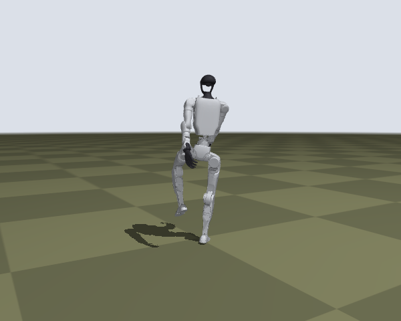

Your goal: Upper body actions

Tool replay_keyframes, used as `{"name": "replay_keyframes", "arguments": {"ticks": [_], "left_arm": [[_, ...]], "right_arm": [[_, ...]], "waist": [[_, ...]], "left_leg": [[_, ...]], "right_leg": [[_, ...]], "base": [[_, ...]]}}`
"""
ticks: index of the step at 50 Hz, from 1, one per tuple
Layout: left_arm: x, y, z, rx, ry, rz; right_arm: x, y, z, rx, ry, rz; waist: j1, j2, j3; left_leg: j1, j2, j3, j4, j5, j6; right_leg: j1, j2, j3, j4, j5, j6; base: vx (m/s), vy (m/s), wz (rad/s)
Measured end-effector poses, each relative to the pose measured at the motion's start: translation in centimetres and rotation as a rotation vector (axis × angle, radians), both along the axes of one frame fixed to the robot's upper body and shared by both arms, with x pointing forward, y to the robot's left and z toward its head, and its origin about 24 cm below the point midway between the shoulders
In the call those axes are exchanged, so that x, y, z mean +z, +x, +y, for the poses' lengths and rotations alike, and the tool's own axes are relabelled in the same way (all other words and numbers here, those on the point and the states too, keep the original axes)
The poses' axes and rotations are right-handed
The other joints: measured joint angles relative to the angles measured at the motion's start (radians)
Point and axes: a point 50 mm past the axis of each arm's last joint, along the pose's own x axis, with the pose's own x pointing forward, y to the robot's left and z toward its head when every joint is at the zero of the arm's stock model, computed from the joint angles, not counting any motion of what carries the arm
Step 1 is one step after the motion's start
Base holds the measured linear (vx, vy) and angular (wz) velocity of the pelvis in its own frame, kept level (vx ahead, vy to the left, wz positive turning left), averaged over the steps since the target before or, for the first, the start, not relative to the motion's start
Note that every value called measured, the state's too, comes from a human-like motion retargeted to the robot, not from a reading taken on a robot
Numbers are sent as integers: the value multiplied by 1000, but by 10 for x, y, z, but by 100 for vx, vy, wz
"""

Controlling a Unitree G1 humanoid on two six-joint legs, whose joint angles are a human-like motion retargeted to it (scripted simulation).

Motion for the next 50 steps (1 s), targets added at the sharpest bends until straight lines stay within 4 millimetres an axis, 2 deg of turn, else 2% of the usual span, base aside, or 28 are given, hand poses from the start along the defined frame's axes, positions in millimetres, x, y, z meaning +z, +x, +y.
{"name": "replay_keyframes", "arguments": {"ticks": [3, 5, 9, 12, 15, 18, 22, 26, 32, 37, 38, 40, 43, 45, 48, 50], "left_arm": [[9, -19, -11, 2, -15, 63], [12, -25, -15, 20, -11, 87], [5, -12, -14, 61, -24, 46], [-3, 6, -8, 40, -22, -28], [-10, 20, -1, 11, 3, -86], [-19, 46, 10, 3, 58, -165], [-29, 82, 22, 25, 137, -274], [-33, 106, 34, 18, 191, -349], [-36, 136, 41, -12, 227, -410], [-38, 170, 34, -70, 206, -463], [-38, 178, 31, -81, 197, -479], [-38, 195, 24, -96, 175, -515], [-37, 229, 11, -40, 178, -588], [-34, 255, 5, 56, 193, -675], [-21, 311, 6, 195, 207, -878], [-5, 355, 3, 206, 227, -1035]], "right_arm": [[35, 32, 13, 95, -28, -195], [51, 45, 16, 127, -76, -288], [59, 51, 17, 139, -114, -346], [51, 44, 14, 127, -86, -321], [34, 28, 12, 104, -75, -260], [19, 13, 10, 80, -61, -203], [-3, -12, 5, 90, -63, -104], [-25, -41, -1, 110, -93, -9], [-58, -93, -27, 129, -190, 168], [-83, -155, -66, 70, -269, 403], [-87, -171, -74, 44, -280, 462], [-93, -204, -87, -26, -285, 584], [-95, -239, -99, -194, -260, 674], [-94, -264, -110, -304, -272, 714], [-88, -307, -134, -345, -340, 841], [-79, -342, -149, -339, -389, 995]], "waist": [[87, -18, 23], [116, -22, 38], [109, -3, 30], [71, 14, -23], [17, 13, -91], [-52, 28, -146], [-129, 35, -188], [-178, 45, -229], [-254, 78, -266], [-323, 93, -250], [-327, 96, -240], [-314, 97, -216], [-283, 95, -161], [-321, 103, -118], [-410, 95, -69], [-480, 90, -27]], "left_leg": [[-63, 39, 52, 50, -30, -23], [-62, 43, 76, 51, -38, -30], [-32, 32, 46, 38, -37, -20], [12, 3, 14, -13, -29, -22], [113, -32, 38, -125, -15, -21], [234, -68, 50, -284, -2, -13], [415, -197, 9, -575, 34, -14], [592, -313, -67, -887, 47, -18], [774, -377, -98, -1240, -164, 16], [816, -401, -165, -1334, -191, 80], [822, -399, -172, -1336, -190, 85], [825, -390, -161, -1324, -192, 96], [822, -373, -113, -1308, -200, 113], [828, -370, -113, -1298, -201, 129], [832, -403, -103, -1291, -202, 161], [845, -418, -123, -1295, -190, 182]], "right_leg": [[-18, -20, 48, 15, -1, -12], [-17, -30, 58, 28, -7, -16], [1, -16, 36, 33, -22, -20], [3, -2, -3, 17, -30, -17], [-2, -4, -38, -4, -33, -7], [-9, 11, -96, -11, -43, 0], [-4, 10, -146, -12, -58, 15], [-3, 25, -162, -9, -67, 28], [6, 63, -201, 16, -93, 50], [-7, 38, -260, 135, -126, 90], [-21, 27, -266, 185, -113, 93], [-64, -9, -273, 316, -20, 100], [-217, -108, -238, 617, 235, 120], [-344, -140, -202, 820, 344, 50], [-544, -281, -217, 1143, 213, -55], [-663, -305, -189, 1289, 168, -89]], "base": [[-13, 6, -99], [-9, 8, -33], [-2, 6, 37], [4, 10, 85], [11, 9, 91], [11, 3, 99], [17, 0, 66], [23, -3, 20], [34, -4, 29], [32, -4, 58], [32, -3, 12], [26, -3, -36], [12, -4, -77], [3, 3, -20], [2, 18, 1], [-6, 10, 62]]}}
